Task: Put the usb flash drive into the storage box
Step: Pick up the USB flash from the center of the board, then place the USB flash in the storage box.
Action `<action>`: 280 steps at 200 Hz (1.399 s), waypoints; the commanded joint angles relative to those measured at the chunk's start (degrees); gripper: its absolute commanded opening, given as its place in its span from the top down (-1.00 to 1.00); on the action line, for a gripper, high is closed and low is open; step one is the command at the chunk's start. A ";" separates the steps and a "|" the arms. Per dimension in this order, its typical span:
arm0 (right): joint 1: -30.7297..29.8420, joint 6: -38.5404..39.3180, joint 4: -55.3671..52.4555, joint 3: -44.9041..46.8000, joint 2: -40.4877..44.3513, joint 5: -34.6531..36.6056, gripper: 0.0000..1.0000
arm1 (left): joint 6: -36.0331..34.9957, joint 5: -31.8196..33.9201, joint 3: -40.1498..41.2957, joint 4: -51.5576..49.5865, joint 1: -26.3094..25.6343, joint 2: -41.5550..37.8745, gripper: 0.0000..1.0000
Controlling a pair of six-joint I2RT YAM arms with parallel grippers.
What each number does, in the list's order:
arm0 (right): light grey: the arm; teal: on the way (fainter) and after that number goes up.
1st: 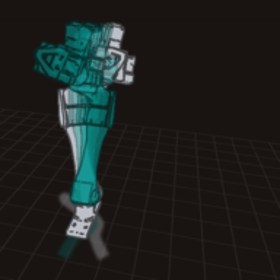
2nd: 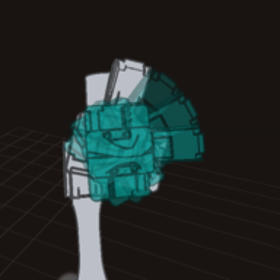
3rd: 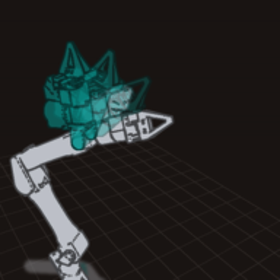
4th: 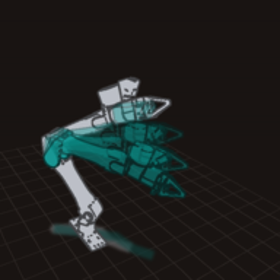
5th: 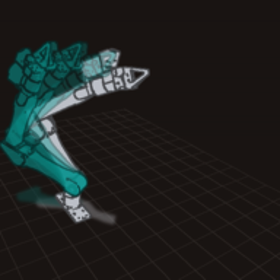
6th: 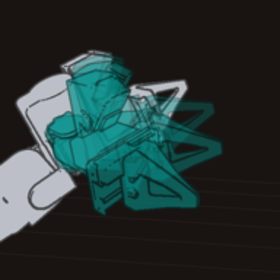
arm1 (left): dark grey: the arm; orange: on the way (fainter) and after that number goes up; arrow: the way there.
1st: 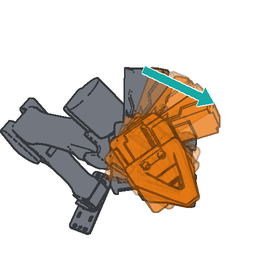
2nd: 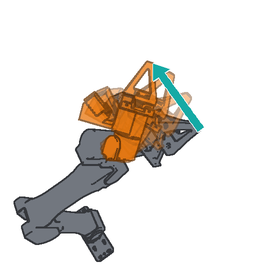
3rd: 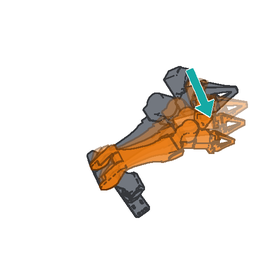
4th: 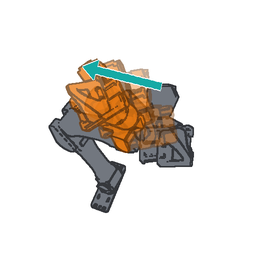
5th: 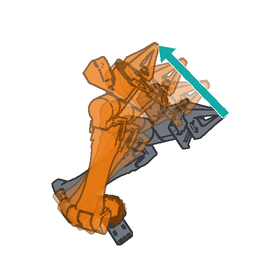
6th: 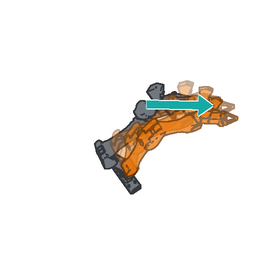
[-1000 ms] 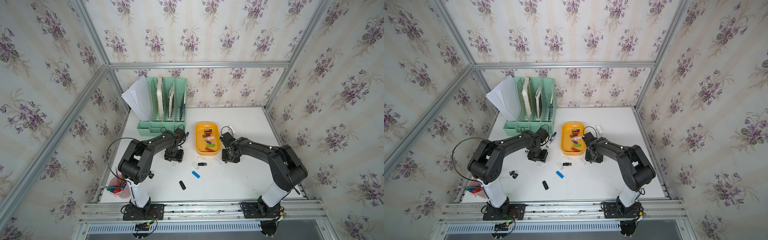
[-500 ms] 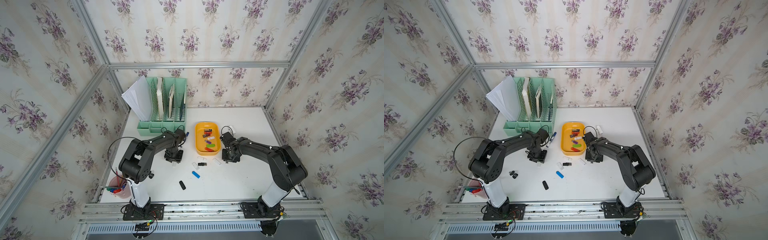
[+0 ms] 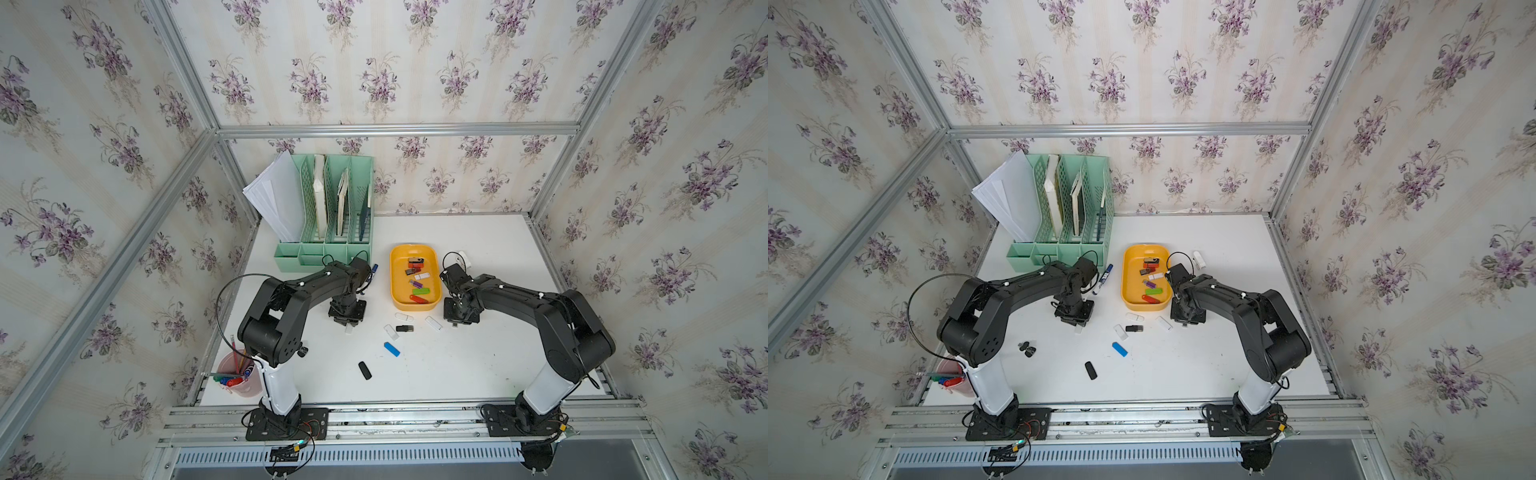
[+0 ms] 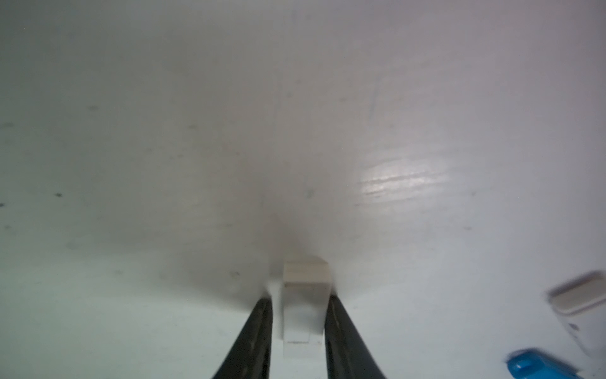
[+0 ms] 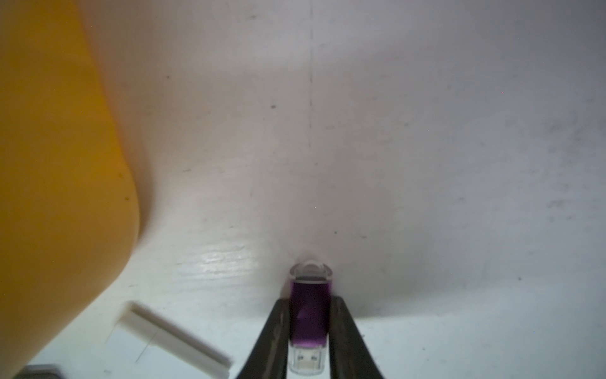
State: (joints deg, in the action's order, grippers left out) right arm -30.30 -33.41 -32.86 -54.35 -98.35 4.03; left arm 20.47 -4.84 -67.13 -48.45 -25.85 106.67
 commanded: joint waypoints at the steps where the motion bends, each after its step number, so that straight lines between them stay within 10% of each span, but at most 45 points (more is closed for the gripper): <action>1: -0.07 -0.01 0.45 0.82 -1.23 -4.22 0.54 | 0.43 0.27 0.16 -0.49 0.04 0.64 0.40; 162: 0.07 0.17 -4.65 -2.86 4.06 -1.72 0.66 | 0.19 0.45 0.27 -0.56 0.05 0.64 0.51; 280: -0.07 6.92 -16.43 -31.84 -0.86 -2.93 0.69 | 0.60 -0.16 -0.19 -0.36 0.08 1.60 0.51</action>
State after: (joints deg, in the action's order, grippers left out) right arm -30.28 -29.34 -46.68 -82.00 -95.79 2.24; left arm 20.60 -4.91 -67.61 -48.93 -25.85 107.22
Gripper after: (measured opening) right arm 0.213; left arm 0.247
